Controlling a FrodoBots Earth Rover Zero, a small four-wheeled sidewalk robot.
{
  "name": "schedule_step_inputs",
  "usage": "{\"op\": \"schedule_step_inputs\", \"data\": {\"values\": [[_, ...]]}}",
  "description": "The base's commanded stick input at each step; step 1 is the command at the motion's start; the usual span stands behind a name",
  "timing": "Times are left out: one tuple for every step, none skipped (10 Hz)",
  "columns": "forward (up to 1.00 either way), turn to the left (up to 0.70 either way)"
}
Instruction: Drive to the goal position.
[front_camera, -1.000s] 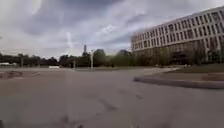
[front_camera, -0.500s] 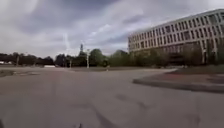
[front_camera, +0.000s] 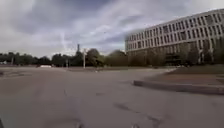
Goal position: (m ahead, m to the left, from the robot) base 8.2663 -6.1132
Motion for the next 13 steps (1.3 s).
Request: {"op": "schedule_step_inputs", "data": {"values": [[1.00,0.00],[1.00,0.00],[1.00,-0.02],[1.00,-0.07],[1.00,-0.14],[1.00,-0.16],[1.00,-0.16],[1.00,-0.16],[1.00,-0.16],[1.00,-0.16],[1.00,-0.16],[1.00,-0.16],[1.00,-0.16]]}}
